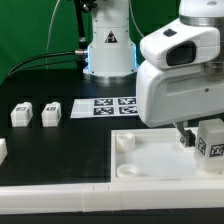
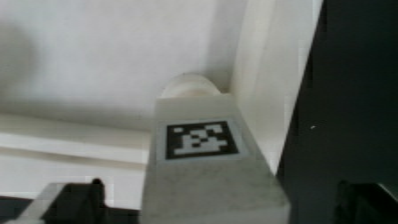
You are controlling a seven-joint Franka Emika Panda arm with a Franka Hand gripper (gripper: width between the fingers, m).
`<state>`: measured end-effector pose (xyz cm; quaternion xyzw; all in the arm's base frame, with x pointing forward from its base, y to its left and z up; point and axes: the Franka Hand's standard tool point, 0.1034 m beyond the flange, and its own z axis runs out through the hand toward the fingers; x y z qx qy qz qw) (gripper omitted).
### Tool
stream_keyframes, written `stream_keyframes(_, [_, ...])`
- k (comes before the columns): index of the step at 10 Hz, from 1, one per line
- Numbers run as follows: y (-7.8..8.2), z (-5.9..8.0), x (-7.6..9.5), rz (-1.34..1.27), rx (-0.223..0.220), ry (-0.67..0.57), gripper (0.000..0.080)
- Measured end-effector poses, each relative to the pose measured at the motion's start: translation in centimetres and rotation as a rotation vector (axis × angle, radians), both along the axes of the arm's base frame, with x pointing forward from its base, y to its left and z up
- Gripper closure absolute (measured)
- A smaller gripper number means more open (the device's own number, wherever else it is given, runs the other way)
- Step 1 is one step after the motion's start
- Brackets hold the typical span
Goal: Assemble one leg
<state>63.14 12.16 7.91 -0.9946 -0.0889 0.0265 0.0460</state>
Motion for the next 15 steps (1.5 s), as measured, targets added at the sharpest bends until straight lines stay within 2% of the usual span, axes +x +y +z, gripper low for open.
stream_keyframes(1, [0.0,0.0,0.0,0.000,0.000,0.000,0.0277])
stream_keyframes(2, [0.0,0.0,0.0,0.000,0.000,0.000,0.0413])
stream_keyframes(3, [-0.4,-0.1,0.0,-0.001,-0.006,0.000,0.0413])
stream_keyframes(4, [-0.4,-0.1,0.0,-0.002,-0.006,0.000,0.0500])
stream_keyframes(8, [-0.6,-0.1,0.0,-0.036,-0.008,0.003,0.0503])
stream_keyframes(11, [-1.0,-0.2,0.3,-0.431,-0.004,0.025,0.0503])
stream_keyframes(15, [-1.2,-0.3,0.0,-0.930,-0.028,0.068,0.0503])
